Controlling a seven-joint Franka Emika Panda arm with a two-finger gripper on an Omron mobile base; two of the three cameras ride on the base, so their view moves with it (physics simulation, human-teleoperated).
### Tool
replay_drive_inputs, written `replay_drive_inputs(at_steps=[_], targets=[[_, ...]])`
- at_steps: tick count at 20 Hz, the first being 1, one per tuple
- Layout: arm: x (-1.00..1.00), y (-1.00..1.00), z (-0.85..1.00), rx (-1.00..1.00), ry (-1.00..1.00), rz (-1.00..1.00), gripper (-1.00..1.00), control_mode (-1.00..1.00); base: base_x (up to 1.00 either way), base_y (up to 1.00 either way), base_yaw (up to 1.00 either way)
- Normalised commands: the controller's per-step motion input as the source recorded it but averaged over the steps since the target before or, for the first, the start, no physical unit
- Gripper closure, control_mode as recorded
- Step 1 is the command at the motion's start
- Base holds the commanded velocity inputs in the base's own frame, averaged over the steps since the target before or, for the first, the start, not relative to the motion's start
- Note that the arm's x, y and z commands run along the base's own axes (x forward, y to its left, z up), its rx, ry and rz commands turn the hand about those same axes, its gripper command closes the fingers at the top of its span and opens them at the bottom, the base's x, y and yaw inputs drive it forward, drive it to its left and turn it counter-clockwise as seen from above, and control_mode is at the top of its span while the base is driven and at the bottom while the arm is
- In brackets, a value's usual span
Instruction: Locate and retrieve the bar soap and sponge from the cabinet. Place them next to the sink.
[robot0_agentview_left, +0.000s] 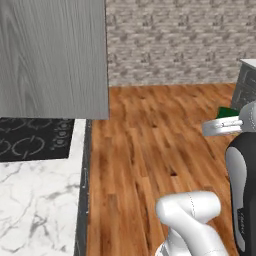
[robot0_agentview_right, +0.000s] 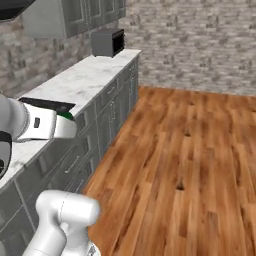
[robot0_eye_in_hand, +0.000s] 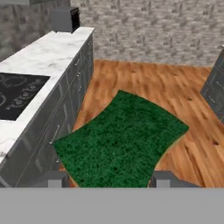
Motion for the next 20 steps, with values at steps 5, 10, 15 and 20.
replay_drive_inputs(at_steps=[5,10,15,20], targets=[[0.0,0.0,0.0,0.0,0.0,0.0,1.0,1.0,0.0,-0.1,-0.47],[0.0,0.0,0.0,0.0,0.0,0.0,1.0,1.0,0.0,-0.09,-0.47],[0.0,0.0,0.0,0.0,0.0,0.0,1.0,1.0,0.0,-0.1,-0.47],[0.0,0.0,0.0,0.0,0.0,0.0,1.0,1.0,0.0,-0.11,-0.47]])
